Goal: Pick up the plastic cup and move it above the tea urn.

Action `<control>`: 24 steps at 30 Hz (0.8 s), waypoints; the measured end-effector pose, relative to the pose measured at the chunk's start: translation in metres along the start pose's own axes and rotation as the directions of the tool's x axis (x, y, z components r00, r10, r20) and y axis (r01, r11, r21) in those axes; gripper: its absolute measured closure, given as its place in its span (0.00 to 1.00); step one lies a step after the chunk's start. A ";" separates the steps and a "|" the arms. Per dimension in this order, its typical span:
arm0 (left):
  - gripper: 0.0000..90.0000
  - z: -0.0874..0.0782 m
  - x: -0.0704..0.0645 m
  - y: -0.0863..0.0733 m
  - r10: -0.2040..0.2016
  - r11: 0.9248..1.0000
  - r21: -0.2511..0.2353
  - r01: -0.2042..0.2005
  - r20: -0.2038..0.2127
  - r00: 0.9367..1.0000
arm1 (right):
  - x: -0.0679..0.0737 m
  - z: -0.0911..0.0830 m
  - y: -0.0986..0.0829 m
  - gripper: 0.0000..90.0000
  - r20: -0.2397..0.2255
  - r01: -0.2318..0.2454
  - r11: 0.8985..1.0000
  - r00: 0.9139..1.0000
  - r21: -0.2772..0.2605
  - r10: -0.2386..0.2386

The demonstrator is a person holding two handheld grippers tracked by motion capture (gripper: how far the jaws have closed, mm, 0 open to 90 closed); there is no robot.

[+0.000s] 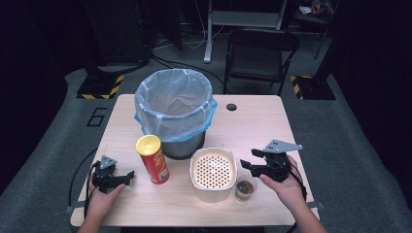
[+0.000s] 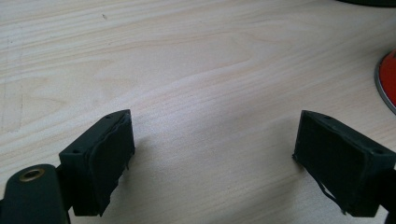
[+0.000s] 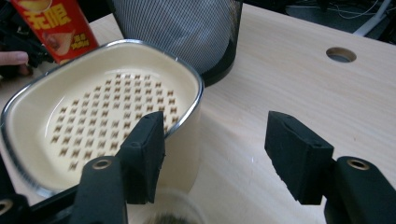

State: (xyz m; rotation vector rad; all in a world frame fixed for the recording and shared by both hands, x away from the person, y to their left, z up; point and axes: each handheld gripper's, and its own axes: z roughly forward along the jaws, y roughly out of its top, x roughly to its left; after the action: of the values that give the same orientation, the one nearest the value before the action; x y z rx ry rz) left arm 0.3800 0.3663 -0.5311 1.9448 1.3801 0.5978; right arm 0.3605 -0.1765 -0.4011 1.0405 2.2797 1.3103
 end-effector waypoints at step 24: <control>0.13 0.000 0.000 0.000 -0.003 1.000 0.001 0.003 -0.003 1.000 | 0.023 -0.005 -0.071 0.24 -0.001 -0.046 0.999 0.999 0.017 0.046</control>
State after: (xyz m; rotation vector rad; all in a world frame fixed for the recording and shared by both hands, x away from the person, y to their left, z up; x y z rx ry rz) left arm 0.3800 0.3659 -0.5311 1.9427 1.3848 0.5991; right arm 0.3105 -0.1853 -0.4558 1.1036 2.2847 1.3122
